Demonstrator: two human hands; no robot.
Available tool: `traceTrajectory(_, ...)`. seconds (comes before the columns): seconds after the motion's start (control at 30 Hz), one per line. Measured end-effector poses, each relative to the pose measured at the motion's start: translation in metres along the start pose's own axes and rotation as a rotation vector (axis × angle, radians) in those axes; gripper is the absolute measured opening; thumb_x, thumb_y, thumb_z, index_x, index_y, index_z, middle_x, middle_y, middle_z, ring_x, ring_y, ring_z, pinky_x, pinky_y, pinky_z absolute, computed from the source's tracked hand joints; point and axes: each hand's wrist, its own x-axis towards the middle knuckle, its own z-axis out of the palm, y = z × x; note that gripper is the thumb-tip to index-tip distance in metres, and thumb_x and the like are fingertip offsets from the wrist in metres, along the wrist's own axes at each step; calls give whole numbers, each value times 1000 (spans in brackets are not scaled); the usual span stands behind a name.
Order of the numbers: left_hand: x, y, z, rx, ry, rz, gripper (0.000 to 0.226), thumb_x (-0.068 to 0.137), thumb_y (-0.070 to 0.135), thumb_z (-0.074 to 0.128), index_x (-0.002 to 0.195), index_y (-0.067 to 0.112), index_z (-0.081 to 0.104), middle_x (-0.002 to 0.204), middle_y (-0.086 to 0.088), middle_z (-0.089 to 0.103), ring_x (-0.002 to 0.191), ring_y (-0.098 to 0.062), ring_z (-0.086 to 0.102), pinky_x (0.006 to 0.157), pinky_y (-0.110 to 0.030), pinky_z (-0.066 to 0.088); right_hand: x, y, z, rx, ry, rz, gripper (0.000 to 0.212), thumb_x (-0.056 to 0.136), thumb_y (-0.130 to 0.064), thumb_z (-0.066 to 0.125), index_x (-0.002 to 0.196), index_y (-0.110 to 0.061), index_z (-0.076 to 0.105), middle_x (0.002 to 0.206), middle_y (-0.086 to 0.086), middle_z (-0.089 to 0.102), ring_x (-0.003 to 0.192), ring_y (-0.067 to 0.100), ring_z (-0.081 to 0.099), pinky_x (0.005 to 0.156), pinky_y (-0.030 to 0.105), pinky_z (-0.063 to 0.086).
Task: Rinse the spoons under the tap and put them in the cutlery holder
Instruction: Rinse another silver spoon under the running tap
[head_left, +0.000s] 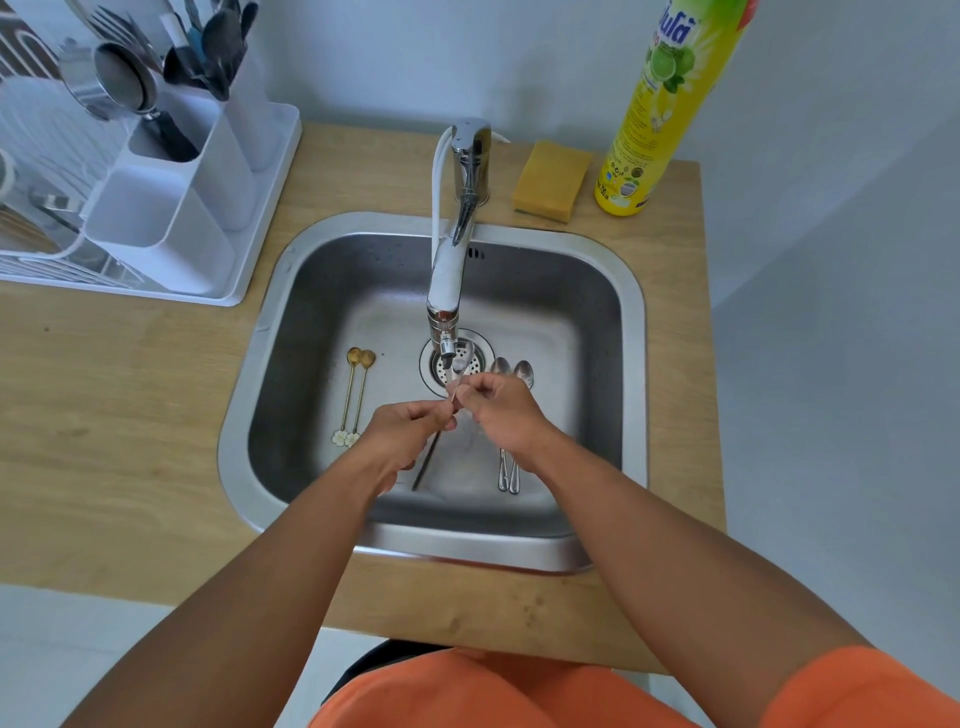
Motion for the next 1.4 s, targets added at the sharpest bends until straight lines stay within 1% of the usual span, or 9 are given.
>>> traceTrajectory(0.13,0,-1,-3,-57,43,-44,19,90,48,77,98,31,82,85,19,80,79,-14,52,67,-34,39,2,0,6,2,8,-7,15,97,-26,72,83,-26,78,79,-19,77,70,-11,66,76,18,47)
traceTrajectory(0.33,-3,1,1,68,33,107,22,91,43,77,87,22,81,79,14,78,74,-1,64,65,-23,44,3,-8,3,26,111,21,13,95,-32,75,87,-22,80,93,-10,80,94,4,73,85,24,50)
traceTrajectory(0.47,-5,1,0,151,58,173,24,97,43,69,88,23,77,69,14,74,57,4,60,59,-24,44,7,-16,0,109,177,54,18,95,-32,75,99,-17,82,84,-11,77,56,-11,60,64,20,42)
traceTrajectory(0.6,-2,6,4,96,44,181,27,104,39,60,92,23,78,87,4,77,77,-4,67,67,-22,47,2,-9,5,97,107,65,11,95,-32,75,91,-23,81,75,-18,75,54,-13,58,63,17,42)
traceTrajectory(0.7,-2,13,6,63,39,134,38,107,44,51,92,22,78,81,7,75,66,-1,62,61,-22,42,0,-5,9,93,87,63,8,94,-31,76,92,-24,80,68,-23,71,53,-12,58,61,15,42)
traceTrajectory(0.97,-8,10,-8,-10,-146,-64,38,106,47,52,106,20,79,78,9,71,78,-14,57,69,-29,41,10,-26,-6,179,198,84,21,94,-33,76,103,-14,81,87,-10,77,54,-3,56,57,18,39)
traceTrajectory(1.13,-7,16,-8,-56,-155,-90,27,101,41,64,111,18,76,98,-1,66,87,-18,57,73,-32,43,3,-28,-3,218,157,125,17,100,-29,70,105,-17,80,109,3,79,67,11,45,48,21,37)
traceTrajectory(1.3,-8,22,-3,-61,-169,-45,31,99,47,66,103,18,76,94,0,66,86,-18,57,80,-36,46,-3,-23,5,153,117,59,17,100,-30,68,88,-25,79,67,-20,69,61,4,51,48,19,42)
traceTrajectory(1.4,-7,23,-2,-157,-166,-25,29,99,45,65,97,17,75,88,0,65,82,-18,58,78,-35,49,-7,-16,11,141,86,43,15,99,-29,71,86,-29,79,66,-18,70,62,2,54,50,17,44)
